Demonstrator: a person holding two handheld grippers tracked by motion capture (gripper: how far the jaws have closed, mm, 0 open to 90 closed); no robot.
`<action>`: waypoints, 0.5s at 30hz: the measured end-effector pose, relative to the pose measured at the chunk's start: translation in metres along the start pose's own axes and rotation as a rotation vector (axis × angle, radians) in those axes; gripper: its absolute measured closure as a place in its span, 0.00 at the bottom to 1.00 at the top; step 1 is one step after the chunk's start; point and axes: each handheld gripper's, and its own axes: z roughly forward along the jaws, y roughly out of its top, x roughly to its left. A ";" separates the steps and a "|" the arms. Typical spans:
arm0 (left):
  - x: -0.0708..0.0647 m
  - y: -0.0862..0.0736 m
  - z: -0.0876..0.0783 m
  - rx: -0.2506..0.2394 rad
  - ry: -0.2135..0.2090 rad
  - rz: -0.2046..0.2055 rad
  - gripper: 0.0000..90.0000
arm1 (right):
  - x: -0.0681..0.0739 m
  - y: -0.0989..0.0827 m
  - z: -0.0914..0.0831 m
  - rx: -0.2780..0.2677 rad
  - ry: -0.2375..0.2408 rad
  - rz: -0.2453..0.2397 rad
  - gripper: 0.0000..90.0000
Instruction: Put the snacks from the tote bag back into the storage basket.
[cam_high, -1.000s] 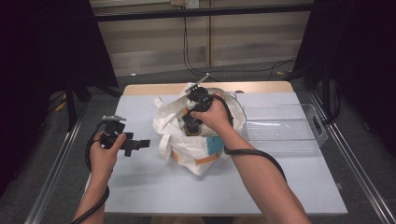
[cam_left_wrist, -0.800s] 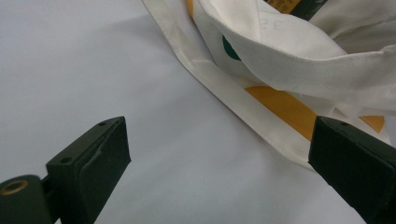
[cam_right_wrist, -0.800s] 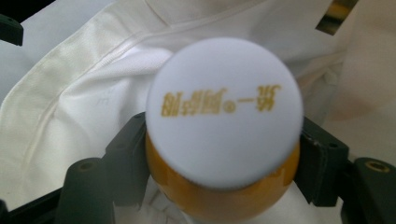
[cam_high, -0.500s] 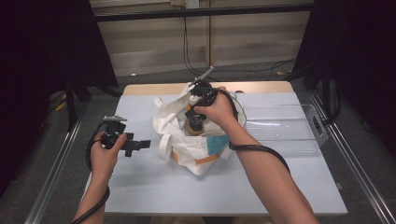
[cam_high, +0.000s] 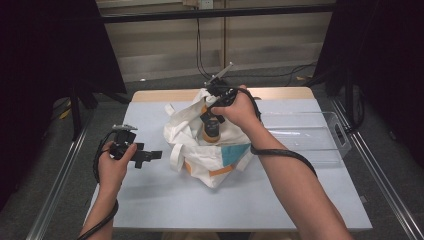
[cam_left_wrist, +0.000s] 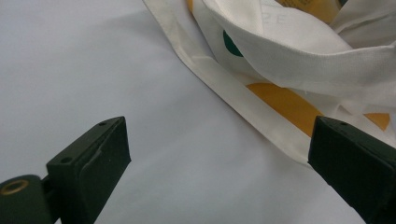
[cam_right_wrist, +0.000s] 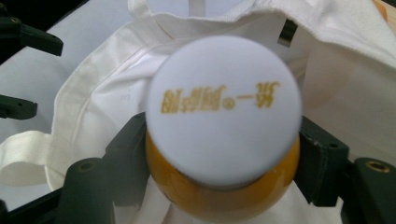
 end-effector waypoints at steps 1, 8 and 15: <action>0.000 0.000 0.000 0.004 0.002 0.001 0.06 | 0.000 0.000 -0.002 -0.003 0.005 0.006 0.34; 0.001 -0.001 0.000 0.006 0.002 -0.008 0.06 | 0.001 0.003 -0.012 -0.005 0.004 0.000 0.34; 0.002 -0.002 -0.001 0.009 -0.003 -0.008 0.06 | 0.003 0.006 -0.021 0.017 0.004 -0.006 0.34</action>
